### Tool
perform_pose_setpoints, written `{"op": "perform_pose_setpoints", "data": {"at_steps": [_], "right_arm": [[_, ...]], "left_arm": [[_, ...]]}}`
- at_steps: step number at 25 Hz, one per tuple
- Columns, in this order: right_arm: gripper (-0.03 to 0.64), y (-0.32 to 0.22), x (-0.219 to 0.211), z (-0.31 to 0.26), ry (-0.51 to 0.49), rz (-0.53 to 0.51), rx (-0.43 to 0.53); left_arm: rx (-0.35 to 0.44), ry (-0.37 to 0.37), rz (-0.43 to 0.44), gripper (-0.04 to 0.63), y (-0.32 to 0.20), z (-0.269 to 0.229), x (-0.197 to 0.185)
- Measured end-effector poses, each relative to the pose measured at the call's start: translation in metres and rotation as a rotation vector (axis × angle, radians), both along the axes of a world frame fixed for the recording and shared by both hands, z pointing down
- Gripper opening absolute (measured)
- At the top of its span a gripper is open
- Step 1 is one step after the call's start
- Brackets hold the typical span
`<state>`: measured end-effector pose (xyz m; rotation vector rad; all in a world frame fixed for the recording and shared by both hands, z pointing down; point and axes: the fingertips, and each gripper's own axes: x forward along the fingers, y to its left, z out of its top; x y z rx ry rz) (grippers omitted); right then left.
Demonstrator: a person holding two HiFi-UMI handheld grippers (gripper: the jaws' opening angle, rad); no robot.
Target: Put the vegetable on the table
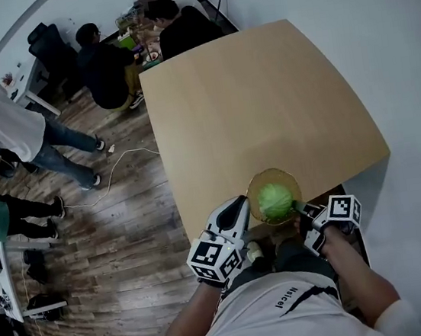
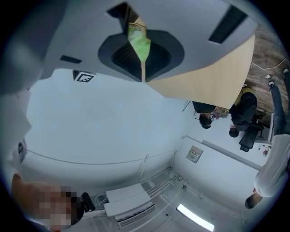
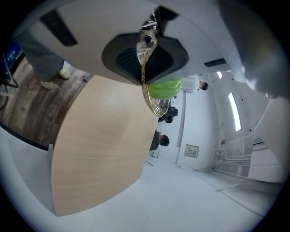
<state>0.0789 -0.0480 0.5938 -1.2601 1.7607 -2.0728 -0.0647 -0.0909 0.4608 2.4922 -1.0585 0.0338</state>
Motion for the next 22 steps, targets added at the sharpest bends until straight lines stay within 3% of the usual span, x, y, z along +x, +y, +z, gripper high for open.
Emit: {"op": "perform_pose_setpoints", "data": {"at_steps": [8, 22], "right_arm": [[0.032, -0.064, 0.013, 0.022, 0.006, 0.013, -0.025], [0.032, -0.147, 0.035, 0.114, 0.018, -0.014, -0.112]], "left_arm": [[-0.010, -0.001, -0.034, 0.037, -0.068, 0.010, 0.013], [-0.061, -0.063, -0.098, 0.037, -0.158, 0.078, 0.032]]}}
